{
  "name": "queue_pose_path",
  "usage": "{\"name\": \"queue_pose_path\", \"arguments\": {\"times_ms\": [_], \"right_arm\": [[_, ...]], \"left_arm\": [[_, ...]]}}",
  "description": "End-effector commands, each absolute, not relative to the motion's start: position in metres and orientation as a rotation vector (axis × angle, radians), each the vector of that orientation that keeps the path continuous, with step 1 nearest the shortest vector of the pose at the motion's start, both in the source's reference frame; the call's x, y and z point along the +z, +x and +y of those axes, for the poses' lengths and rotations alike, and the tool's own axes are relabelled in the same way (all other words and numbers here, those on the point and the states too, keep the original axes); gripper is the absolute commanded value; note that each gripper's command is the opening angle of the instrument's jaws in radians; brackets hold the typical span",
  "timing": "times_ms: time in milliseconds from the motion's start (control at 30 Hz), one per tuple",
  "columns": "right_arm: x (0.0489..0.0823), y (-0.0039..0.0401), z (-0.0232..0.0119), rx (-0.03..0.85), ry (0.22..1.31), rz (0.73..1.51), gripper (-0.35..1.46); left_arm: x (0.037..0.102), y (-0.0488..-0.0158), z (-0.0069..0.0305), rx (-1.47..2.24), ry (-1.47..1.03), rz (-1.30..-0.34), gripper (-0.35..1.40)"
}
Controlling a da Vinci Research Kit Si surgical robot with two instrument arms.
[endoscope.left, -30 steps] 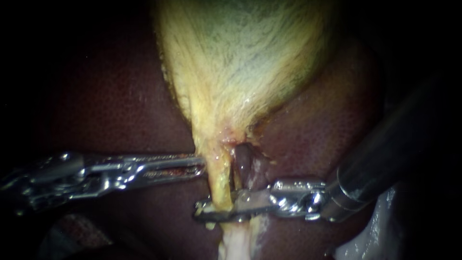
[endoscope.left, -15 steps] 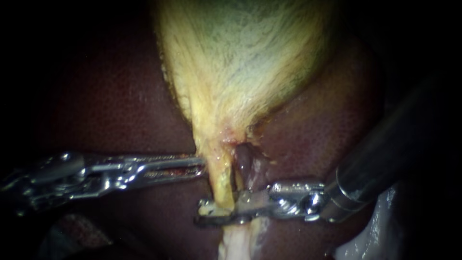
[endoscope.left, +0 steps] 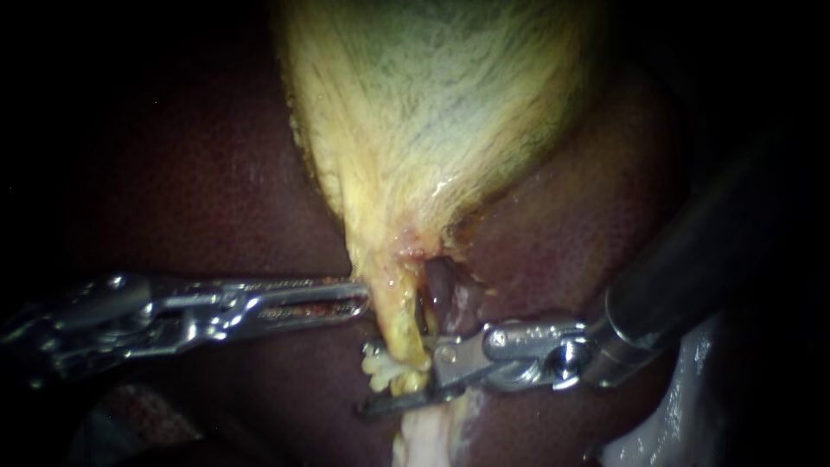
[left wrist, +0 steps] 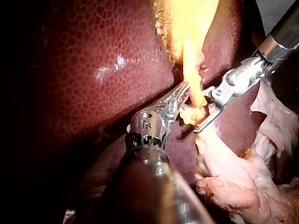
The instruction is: Going back second clip left tube
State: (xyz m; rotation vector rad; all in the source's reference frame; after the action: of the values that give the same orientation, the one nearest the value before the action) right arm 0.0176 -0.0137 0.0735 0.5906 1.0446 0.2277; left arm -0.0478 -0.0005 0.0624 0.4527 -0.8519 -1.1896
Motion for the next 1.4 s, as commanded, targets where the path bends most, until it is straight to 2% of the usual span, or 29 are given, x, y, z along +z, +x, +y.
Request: {"name": "queue_pose_path", "arguments": {"times_ms": [33,500,900,1200,1400], "right_arm": [[0.0736,0.0175,-0.0136,0.216,0.584,1.047,0.57],[0.0743,0.0161,-0.0127,0.074,0.497,1.085,0.60],[0.0743,0.0172,-0.0135,0.055,0.522,1.142,0.59],[0.0743,0.0132,-0.0114,0.095,0.476,1.134,0.60],[0.0726,0.0106,-0.0104,0.106,0.474,1.134,0.60]], "left_arm": [[0.0623,-0.0478,-0.0005,-1.190,0.452,-0.852,-0.35],[0.0622,-0.0477,-0.0006,-1.190,0.453,-0.852,-0.35],[0.0622,-0.0478,-0.0006,-1.190,0.452,-0.852,-0.35],[0.0622,-0.0475,-0.0007,-1.189,0.453,-0.852,-0.35],[0.0622,-0.0475,-0.0006,-1.188,0.453,-0.852,-0.35]]}}
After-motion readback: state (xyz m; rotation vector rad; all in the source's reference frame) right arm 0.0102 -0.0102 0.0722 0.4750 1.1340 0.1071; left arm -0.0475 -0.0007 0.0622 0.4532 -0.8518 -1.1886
